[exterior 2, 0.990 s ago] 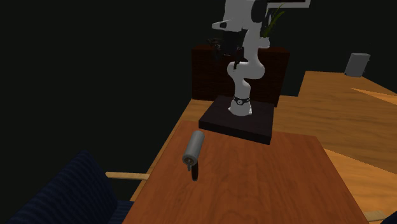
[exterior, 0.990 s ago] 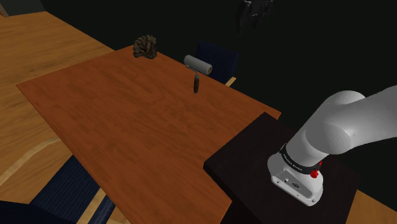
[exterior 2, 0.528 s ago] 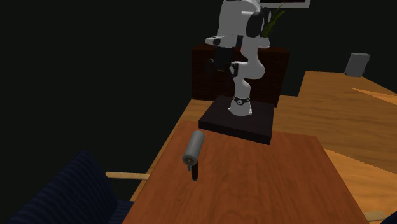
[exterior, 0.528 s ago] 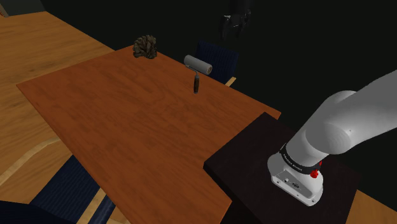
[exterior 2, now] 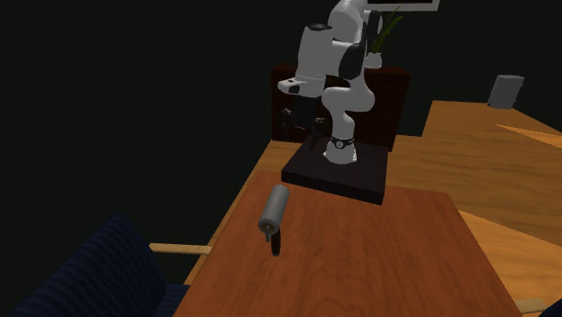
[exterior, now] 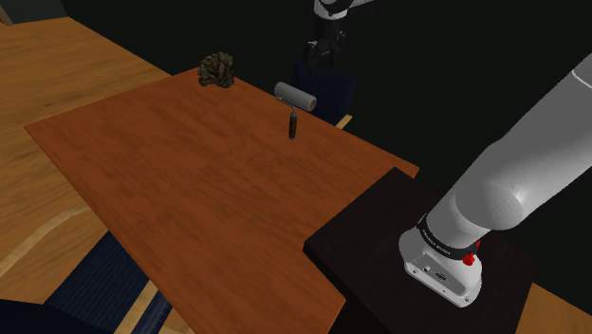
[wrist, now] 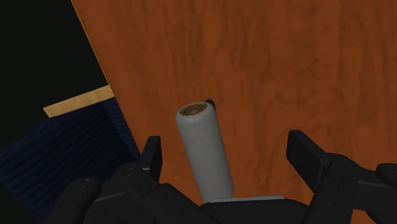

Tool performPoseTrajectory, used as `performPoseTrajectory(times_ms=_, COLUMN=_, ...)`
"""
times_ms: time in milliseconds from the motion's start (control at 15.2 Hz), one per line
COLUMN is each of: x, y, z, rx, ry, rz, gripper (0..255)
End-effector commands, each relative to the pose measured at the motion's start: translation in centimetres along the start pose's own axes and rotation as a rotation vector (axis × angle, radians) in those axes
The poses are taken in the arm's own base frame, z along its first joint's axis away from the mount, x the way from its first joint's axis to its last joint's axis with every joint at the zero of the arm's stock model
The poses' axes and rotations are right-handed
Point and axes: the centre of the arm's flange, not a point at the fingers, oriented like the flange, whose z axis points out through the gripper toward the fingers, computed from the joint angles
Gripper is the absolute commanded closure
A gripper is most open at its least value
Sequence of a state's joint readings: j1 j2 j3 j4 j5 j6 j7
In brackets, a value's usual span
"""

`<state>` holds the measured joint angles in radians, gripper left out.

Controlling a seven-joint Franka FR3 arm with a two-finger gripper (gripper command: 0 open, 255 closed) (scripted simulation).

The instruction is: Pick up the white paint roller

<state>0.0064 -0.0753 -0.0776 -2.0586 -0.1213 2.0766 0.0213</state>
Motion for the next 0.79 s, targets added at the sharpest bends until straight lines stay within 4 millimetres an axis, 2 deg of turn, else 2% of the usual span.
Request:
performPoseTrajectory(times_ms=0, x=1.9, y=-0.1, z=2.2, rx=-0.009, ry=-0.009, rz=-0.006, gripper=0)
performPoseTrajectory(times_ms=726, x=12.3, y=-0.5, z=13.1, rx=-0.058, ry=-0.058, rz=-0.034, gripper=0)
